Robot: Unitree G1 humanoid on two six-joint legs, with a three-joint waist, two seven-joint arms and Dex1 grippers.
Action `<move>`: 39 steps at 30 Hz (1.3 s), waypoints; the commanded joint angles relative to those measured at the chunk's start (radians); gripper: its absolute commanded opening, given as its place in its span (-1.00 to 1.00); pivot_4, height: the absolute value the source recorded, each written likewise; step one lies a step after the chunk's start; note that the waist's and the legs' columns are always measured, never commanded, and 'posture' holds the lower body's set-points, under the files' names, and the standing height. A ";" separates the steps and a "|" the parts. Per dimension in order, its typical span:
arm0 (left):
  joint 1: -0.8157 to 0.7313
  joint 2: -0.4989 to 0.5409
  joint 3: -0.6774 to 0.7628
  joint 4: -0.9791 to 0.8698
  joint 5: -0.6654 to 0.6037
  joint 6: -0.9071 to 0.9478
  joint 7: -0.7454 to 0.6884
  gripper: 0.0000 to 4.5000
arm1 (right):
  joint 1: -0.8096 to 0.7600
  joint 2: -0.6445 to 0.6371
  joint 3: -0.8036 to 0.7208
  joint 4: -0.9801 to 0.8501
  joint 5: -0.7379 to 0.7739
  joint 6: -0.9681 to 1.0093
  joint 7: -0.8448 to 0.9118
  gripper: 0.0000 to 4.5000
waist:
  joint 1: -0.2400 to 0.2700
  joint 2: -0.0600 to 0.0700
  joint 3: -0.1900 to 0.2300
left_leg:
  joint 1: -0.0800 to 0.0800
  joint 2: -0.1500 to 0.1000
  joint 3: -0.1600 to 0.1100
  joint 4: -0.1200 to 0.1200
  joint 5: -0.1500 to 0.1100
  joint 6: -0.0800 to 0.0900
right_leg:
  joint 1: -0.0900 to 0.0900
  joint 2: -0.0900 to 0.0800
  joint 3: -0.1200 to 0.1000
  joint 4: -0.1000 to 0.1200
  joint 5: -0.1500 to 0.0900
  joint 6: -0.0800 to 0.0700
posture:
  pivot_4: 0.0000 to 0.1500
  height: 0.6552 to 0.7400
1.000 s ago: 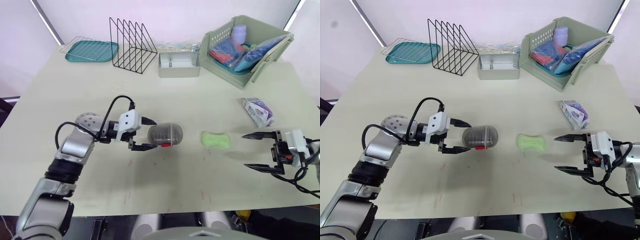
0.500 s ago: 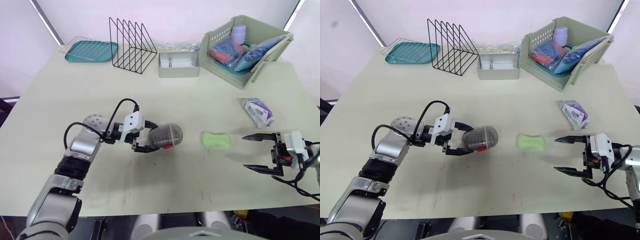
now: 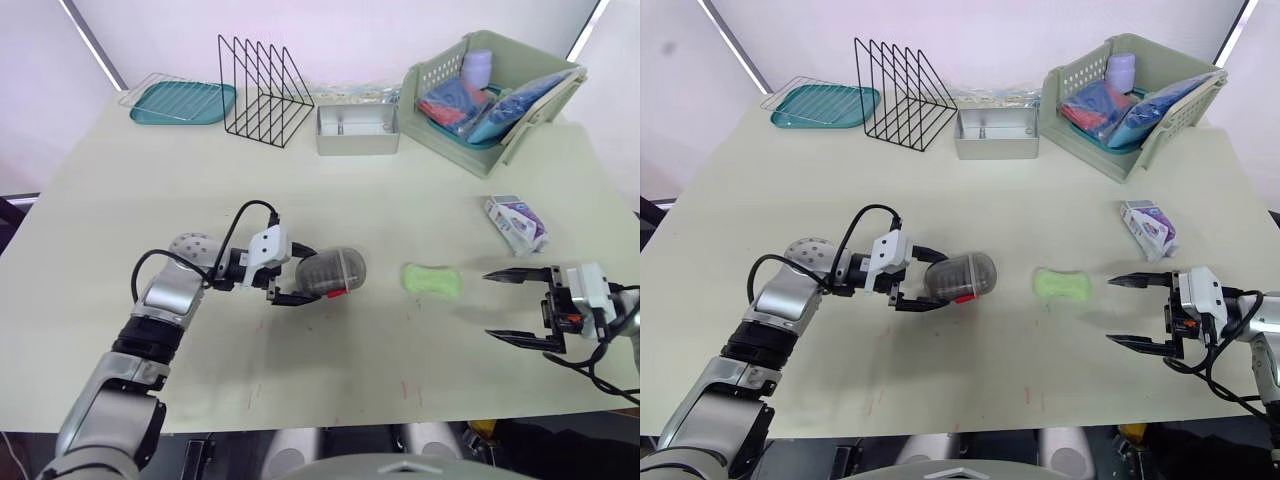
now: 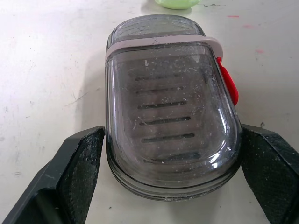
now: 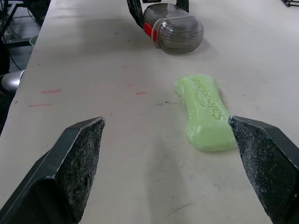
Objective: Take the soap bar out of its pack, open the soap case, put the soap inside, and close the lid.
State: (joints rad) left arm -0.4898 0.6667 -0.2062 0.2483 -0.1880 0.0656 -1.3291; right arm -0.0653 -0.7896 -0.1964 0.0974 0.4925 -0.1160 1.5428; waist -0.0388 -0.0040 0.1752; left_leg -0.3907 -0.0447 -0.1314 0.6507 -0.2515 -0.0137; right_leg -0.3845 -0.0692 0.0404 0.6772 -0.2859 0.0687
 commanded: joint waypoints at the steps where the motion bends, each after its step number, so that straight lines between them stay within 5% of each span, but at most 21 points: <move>1: 0.004 -0.001 0.025 -0.026 -0.021 0.012 0.004 1.00 | -0.008 -0.018 -0.007 -0.010 0.008 -0.004 0.004 0.98 | 0.000 0.000 0.000 | 0.000 0.000 0.000 0.000 0.000 0.000 | 0.000 0.000 0.000 0.000 0.000 0.000 | 1.00 1.00; 26: 0.010 -0.011 0.027 0.001 -0.017 -0.010 0.016 1.00 | 0.012 -0.023 -0.010 -0.015 0.013 -0.005 0.005 0.98 | 0.000 0.000 0.000 | 0.000 0.000 0.000 0.000 0.000 0.000 | 0.000 0.000 0.000 0.000 0.000 0.000 | 1.00 1.00; 29: 0.009 -0.012 0.030 0.006 -0.012 -0.022 0.026 0.62 | 0.009 -0.023 -0.008 -0.013 0.011 -0.006 0.005 1.00 | 0.000 0.000 0.000 | 0.000 0.000 0.000 0.000 0.000 0.000 | 0.000 0.000 0.000 0.000 0.000 0.000 | 1.00 1.00; 39: 0.007 -0.009 0.053 -0.006 -0.026 -0.047 0.041 0.62 | -0.023 -0.038 0.004 -0.030 0.010 0.005 0.015 1.00 | -0.001 0.000 0.000 | 0.000 0.000 0.000 0.000 0.000 0.000 | 0.000 0.000 0.000 0.000 0.000 0.000 | 1.00 1.00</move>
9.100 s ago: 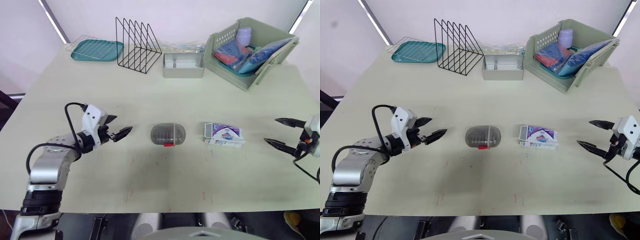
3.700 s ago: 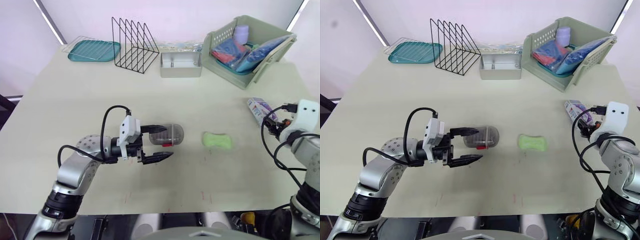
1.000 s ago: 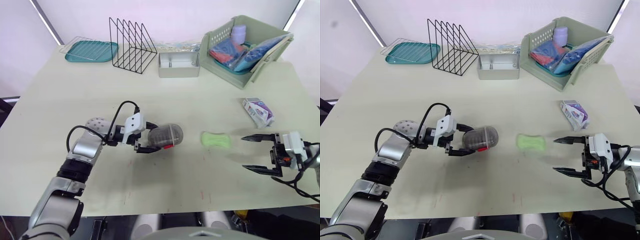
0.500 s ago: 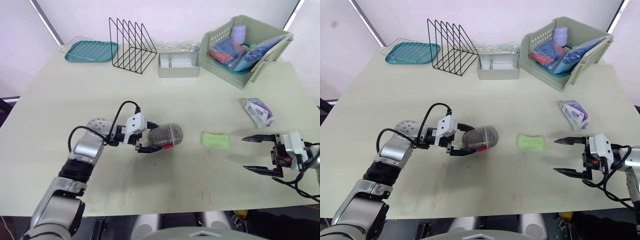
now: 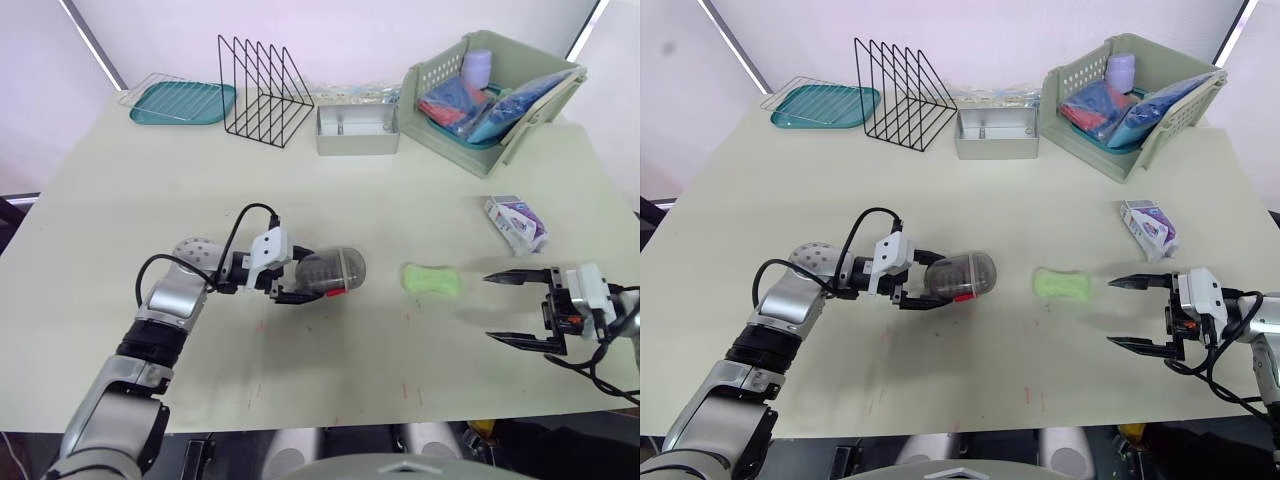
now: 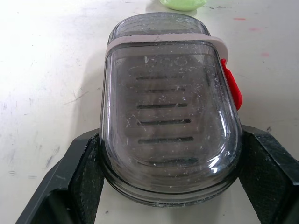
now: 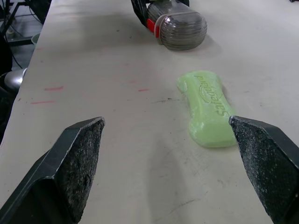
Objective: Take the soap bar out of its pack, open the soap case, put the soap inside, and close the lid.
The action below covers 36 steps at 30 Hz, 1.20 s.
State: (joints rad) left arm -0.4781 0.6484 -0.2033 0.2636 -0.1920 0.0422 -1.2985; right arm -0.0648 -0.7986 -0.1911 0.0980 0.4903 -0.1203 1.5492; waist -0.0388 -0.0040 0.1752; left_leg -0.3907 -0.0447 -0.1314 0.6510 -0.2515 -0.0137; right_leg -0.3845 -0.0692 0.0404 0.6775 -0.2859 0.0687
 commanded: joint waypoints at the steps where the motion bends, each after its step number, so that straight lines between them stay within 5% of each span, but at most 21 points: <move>1: -0.004 0.010 0.056 -0.027 -0.026 -0.027 0.012 0.62 | -0.029 -0.035 0.000 -0.040 0.015 0.024 0.007 1.00 | -0.001 0.000 0.000 | 0.000 0.000 0.000 0.000 0.000 0.000 | 0.000 0.000 0.000 0.000 0.000 0.000 | 1.00 1.00; 10: 0.045 -0.018 0.120 -0.235 -0.064 -0.103 0.084 0.62 | -0.308 -0.168 0.077 -0.314 0.329 0.929 -0.339 1.00 | 0.002 0.000 0.000 | -0.001 0.004 -0.003 0.001 0.000 0.000 | -0.002 0.000 0.001 0.001 0.000 0.000 | 1.00 1.00; 19: 0.123 -0.093 0.084 -0.414 -0.017 -0.182 0.206 0.62 | -0.645 0.086 0.021 -0.245 0.628 1.672 -0.778 1.00 | 0.012 -0.001 0.000 | -0.005 0.003 -0.005 0.002 0.000 0.000 | -0.004 -0.001 0.000 0.000 0.000 0.000 | 1.00 1.00; 36: 0.131 -0.078 0.049 -0.435 0.000 -0.196 0.221 0.62 | -0.685 0.232 -0.011 -0.037 1.019 1.735 -1.255 1.00 | 0.010 -0.001 0.000 | -0.008 -0.001 0.001 0.001 0.000 0.000 | -0.008 -0.001 0.001 0.002 0.000 0.000 | 1.00 1.00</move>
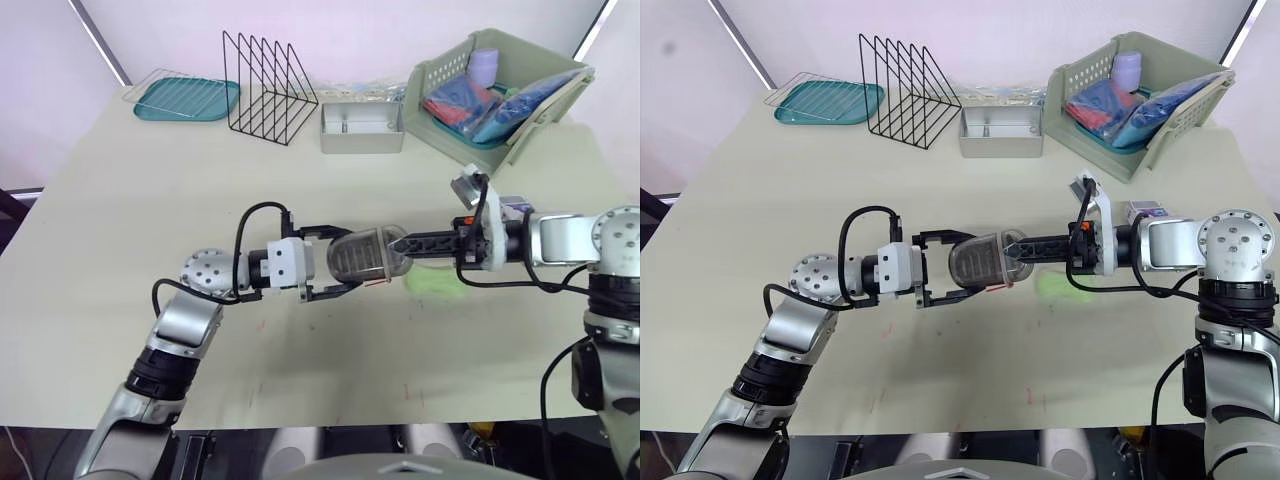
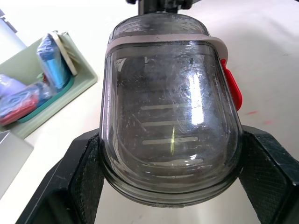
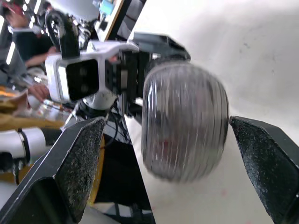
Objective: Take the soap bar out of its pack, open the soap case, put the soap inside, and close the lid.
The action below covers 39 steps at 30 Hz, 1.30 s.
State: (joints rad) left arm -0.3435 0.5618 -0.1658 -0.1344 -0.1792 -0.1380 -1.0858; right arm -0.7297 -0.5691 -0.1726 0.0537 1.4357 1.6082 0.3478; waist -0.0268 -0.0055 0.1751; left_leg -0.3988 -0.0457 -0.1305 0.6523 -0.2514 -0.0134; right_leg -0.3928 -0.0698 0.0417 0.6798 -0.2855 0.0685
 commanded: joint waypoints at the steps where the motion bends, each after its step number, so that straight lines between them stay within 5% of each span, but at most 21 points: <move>1: -0.004 0.009 0.010 -0.037 -0.014 -0.013 0.008 0.62 | -0.019 0.001 -0.025 0.014 0.094 0.005 -0.069 1.00 | -0.002 0.000 0.000 | 0.000 0.000 0.000 0.000 0.000 0.000 | 0.000 0.000 0.000 0.000 0.000 0.000 | 1.00 1.00; 14: -0.002 0.007 0.005 -0.048 -0.016 0.000 0.013 0.62 | 0.027 -0.051 0.080 -0.008 0.320 -0.095 -0.228 1.00 | -0.016 0.000 0.000 | 0.000 0.000 0.000 0.000 0.000 0.000 | 0.000 0.000 0.000 0.000 0.000 0.000 | 1.00 1.00; 21: -0.001 0.003 0.002 -0.055 -0.018 0.008 0.019 0.60 | 0.040 -0.097 0.138 -0.010 0.403 -0.163 -0.255 -0.14 | -0.015 0.000 0.000 | -0.001 0.001 0.000 0.000 0.000 0.000 | 0.000 0.000 0.000 0.000 0.000 0.000 | 1.00 1.00; 39: 0.007 0.009 -0.003 -0.068 -0.020 0.021 0.024 0.60 | 0.085 -0.188 0.188 -0.003 0.505 -0.209 -0.123 -0.14 | -0.015 0.000 0.000 | -0.001 0.001 0.000 0.000 0.000 0.000 | 0.000 0.000 0.000 -0.001 0.000 0.000 | 1.00 1.00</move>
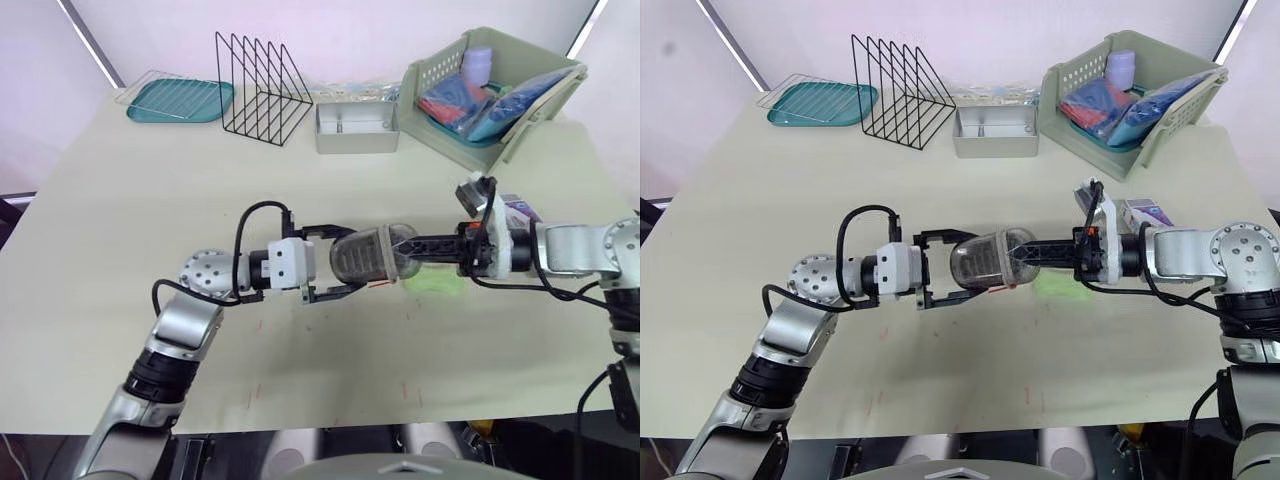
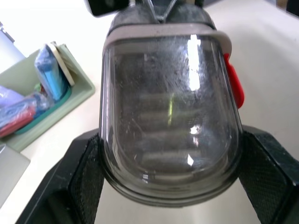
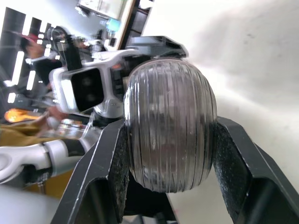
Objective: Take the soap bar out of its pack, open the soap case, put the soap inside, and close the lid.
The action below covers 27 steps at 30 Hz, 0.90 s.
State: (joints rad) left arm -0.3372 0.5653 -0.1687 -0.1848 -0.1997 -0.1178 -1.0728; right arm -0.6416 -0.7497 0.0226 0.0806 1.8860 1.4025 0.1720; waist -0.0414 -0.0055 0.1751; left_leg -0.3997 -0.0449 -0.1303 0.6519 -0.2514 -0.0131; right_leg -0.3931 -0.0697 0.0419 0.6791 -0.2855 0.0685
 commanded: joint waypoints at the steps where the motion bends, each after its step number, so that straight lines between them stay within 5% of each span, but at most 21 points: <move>1: 0.001 0.006 0.000 -0.017 0.000 0.002 0.012 0.60 | -0.001 -0.011 -0.007 -0.030 0.053 -0.005 0.057 -0.14 | 0.000 0.000 0.000 | 0.000 0.000 0.000 0.000 0.000 0.000 | 0.000 0.000 0.000 0.000 0.000 0.000 | 1.00 1.00; 14: 0.010 0.015 -0.004 -0.002 0.008 -0.001 0.007 0.60 | 0.087 -0.151 -0.086 -0.020 -0.022 -0.015 0.096 -0.14 | 0.006 0.000 0.000 | 0.000 0.000 0.000 0.000 0.000 0.000 | 0.000 0.000 0.000 0.000 0.000 0.000 | 1.00 1.00; 21: 0.007 0.011 -0.015 0.012 0.011 -0.003 0.005 0.60 | 0.139 -0.320 -0.149 0.060 -0.307 -0.014 0.186 -0.14 | 0.003 0.000 0.000 | 0.000 0.000 0.000 0.000 0.000 0.000 | 0.000 0.000 0.000 0.000 0.000 0.000 | 1.00 1.00; 27: 0.007 0.008 -0.024 0.025 0.012 -0.008 0.008 0.60 | 0.114 -0.322 -0.136 0.092 -0.560 -0.037 0.191 -0.14 | 0.002 0.000 0.000 | 0.000 0.000 0.002 0.000 0.000 0.000 | 0.000 0.000 0.001 0.000 0.000 0.000 | 1.00 1.00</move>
State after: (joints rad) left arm -0.3222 0.5752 -0.1983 -0.1419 -0.1794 -0.1129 -1.0685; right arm -0.5008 -1.0700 -0.0945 0.1827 1.3769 1.3788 0.3462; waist -0.0397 -0.0055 0.1751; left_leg -0.3996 -0.0446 -0.1283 0.6514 -0.2514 -0.0131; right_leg -0.3936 -0.0692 0.0429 0.6788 -0.2855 0.0685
